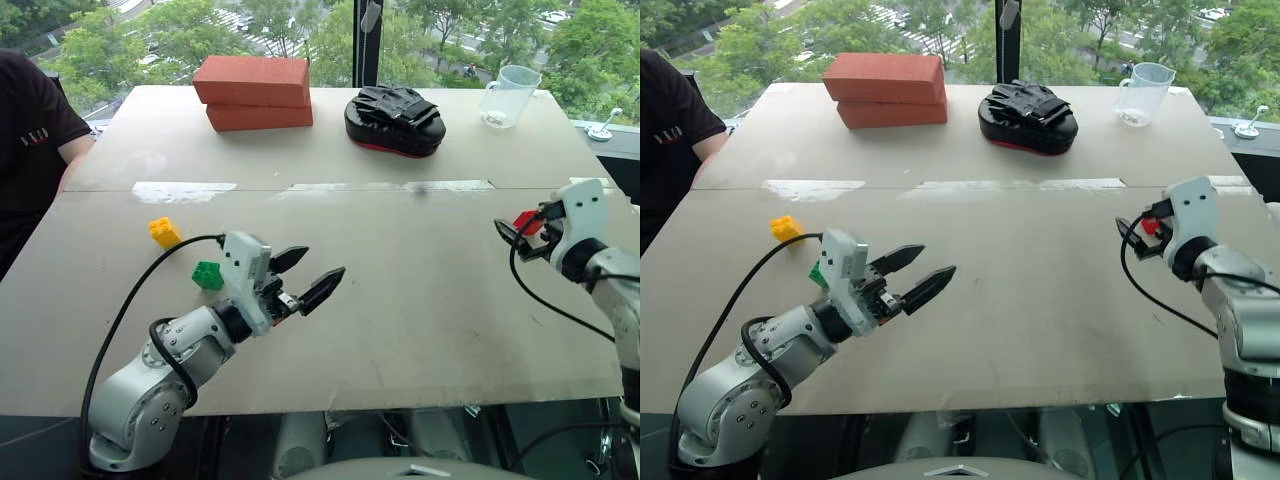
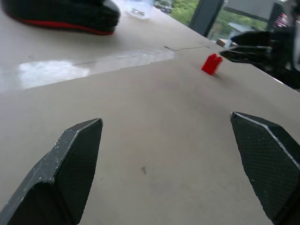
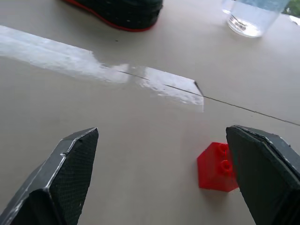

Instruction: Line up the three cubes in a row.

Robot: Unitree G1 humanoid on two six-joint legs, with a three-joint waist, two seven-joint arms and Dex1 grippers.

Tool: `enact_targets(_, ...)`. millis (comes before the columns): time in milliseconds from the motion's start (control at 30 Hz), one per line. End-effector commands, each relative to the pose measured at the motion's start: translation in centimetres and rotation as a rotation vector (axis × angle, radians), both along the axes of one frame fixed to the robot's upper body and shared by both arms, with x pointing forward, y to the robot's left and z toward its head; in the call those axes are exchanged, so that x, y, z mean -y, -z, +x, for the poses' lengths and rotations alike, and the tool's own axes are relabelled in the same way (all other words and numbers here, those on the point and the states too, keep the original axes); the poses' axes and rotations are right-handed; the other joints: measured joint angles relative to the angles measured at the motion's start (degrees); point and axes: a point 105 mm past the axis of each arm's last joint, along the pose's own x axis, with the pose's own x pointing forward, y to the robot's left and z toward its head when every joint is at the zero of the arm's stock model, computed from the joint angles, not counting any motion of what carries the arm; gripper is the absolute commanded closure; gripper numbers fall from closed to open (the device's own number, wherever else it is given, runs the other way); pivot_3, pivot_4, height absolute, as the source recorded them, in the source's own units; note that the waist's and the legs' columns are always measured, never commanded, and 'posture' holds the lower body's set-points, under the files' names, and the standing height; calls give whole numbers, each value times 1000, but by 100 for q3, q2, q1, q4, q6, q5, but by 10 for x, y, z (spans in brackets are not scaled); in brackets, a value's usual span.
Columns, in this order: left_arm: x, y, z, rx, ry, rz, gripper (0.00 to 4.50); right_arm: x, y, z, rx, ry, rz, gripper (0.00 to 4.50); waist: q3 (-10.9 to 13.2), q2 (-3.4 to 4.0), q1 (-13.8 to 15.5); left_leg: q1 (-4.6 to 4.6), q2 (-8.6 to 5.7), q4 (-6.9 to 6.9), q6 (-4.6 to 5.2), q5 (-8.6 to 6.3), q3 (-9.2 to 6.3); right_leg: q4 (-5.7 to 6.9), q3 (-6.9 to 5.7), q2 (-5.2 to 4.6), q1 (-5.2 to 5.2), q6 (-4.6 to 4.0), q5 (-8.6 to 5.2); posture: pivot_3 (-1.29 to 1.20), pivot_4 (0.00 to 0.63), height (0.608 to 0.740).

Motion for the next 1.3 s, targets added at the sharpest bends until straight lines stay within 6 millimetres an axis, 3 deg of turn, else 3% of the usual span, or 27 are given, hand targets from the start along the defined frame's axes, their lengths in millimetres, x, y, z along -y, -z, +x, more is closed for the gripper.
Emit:
enact_targets(33,12,-7,-12,70,153,54,49,21,-2,13,-92,74,-31,0,0,0,-3,0,-8,-2,0,0,0,-1,3,2,-1,4,0,0,150,740)
enact_targets(400,23,-20,-22,100,342,48,49,29,18,45,-290,86,43,0,3,1,-12,-4,-23,-5,1,-2,-7,-7,26,7,-10,53,-9,0,150,740)
enact_targets(533,23,-23,-21,109,337,44,0,28,20,47,-310,59,35,1745,3,1,-13,-4,-32,-1,4,-2,-15,-2,39,7,-7,54,-10,0,150,740)
enact_targets(600,23,-23,-21,110,332,43,0,26,21,47,-315,41,24,2891,3,1,-15,-4,-32,-1,4,-2,-14,-2,41,7,-7,56,-7,0,150,740)
enact_targets(633,23,-23,-21,110,329,43,0,25,21,47,-316,35,19,3189,3,1,-16,-4,-32,-1,4,-2,-15,0,41,7,-7,56,-7,0,150,740)
enact_targets(667,22,-22,-21,103,323,43,0,22,18,47,-303,-6,0,3191,3,1,-16,-4,-32,-1,4,-2,-15,0,40,7,-8,56,-7,0,150,740)
enact_targets(733,21,-20,-21,93,313,43,0,13,14,46,-274,-95,-32,3190,3,2,-15,-4,-32,-2,4,-2,-16,1,39,8,-8,56,-7,0,150,740)
enact_targets(767,20,-19,-21,84,306,41,0,-1,7,43,-234,-207,-51,3190,3,2,-15,-4,-32,-3,4,-2,-18,1,39,8,-8,57,-7,0,150,740)
enact_targets(900,12,-10,-28,64,297,78,0,-79,-21,9,-98,-733,-21,3190,6,6,-61,-4,-25,-7,3,-2,-19,0,42,12,-10,58,-9,0,150,740)
enact_targets(1000,5,-6,-36,39,286,81,0,-116,-5,-2,-143,-959,-206,3190,7,7,-123,0,-3,-5,2,-3,-22,0,41,17,-8,60,-10,0,150,740)
enact_targets(1100,2,-3,-44,11,294,97,0,-135,2,2,-153,-1068,-293,3190,8,8,-145,3,-1,-3,2,-3,-23,0,34,15,-8,39,-22,0,150,740)
enact_targets(1300,-1,-1,-51,5,274,115,0,-143,14,11,-206,-1152,-415,3190,11,10,-98,2,-7,9,2,-2,-24,4,34,5,-6,32,-20,0,150,740)
